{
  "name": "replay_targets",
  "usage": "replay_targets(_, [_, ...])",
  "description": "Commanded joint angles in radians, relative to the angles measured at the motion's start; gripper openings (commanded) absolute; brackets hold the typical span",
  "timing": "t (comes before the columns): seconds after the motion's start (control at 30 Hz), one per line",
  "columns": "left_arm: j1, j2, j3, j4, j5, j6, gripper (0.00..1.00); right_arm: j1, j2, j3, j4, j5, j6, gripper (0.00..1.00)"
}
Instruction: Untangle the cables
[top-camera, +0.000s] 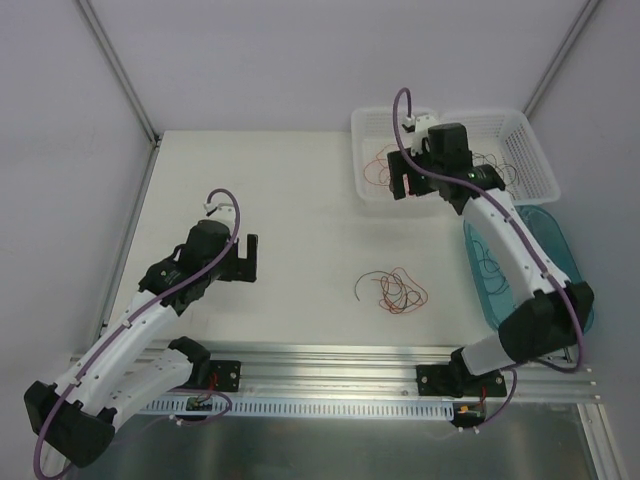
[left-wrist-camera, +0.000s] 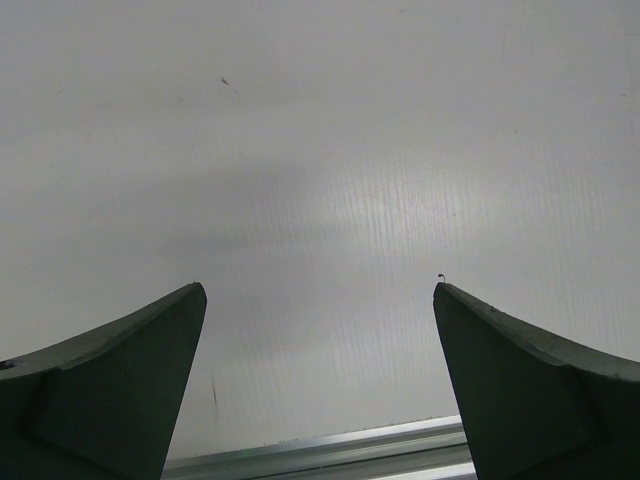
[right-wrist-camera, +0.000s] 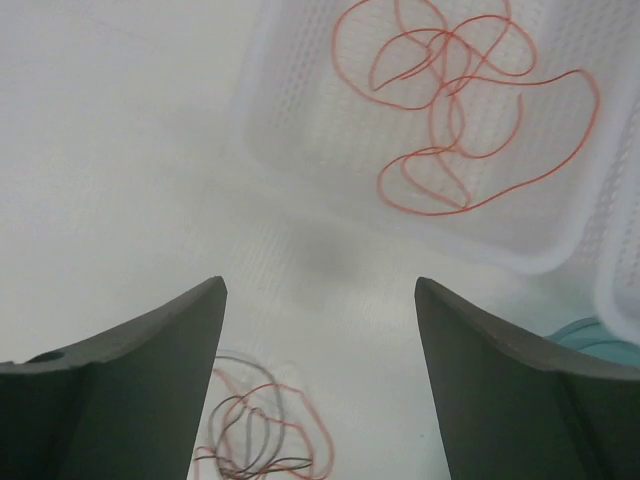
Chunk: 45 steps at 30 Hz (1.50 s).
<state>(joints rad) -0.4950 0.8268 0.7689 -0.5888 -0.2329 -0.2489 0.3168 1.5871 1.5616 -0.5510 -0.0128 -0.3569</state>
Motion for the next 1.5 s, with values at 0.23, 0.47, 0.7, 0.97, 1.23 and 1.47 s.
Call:
replay_targets(0.23, [0.013, 0.011, -0.003, 0.01, 0.151, 0.011, 0.99, 0.156, -0.482, -0.676, 0.062, 0.045, 0.401, 0.8])
replay_targets(0.47, [0.01, 0.046, -0.005, 0.033, 0.312, -0.024, 0.99, 0.174, -0.648, -0.931, 0.12, 0.1, 0.504, 0.73])
replay_targets(0.7, [-0.138, 0.112, 0.004, 0.087, 0.282, -0.144, 0.99, 0.177, -0.613, -1.023, 0.233, 0.065, 0.553, 0.61])
replay_targets(0.97, [-0.344, 0.267, 0.038, 0.173, 0.199, -0.28, 0.99, 0.261, -0.477, -1.063, 0.35, 0.063, 0.584, 0.44])
replay_targets(1.23, [-0.442, 0.429, 0.102, 0.319, 0.17, -0.357, 0.99, 0.34, -0.605, -1.049, 0.277, 0.148, 0.562, 0.01])
replay_targets(1.47, [-0.467, 0.648, 0.236, 0.489, 0.214, -0.385, 0.99, 0.343, -0.794, -1.046, 0.201, 0.094, 0.503, 0.01])
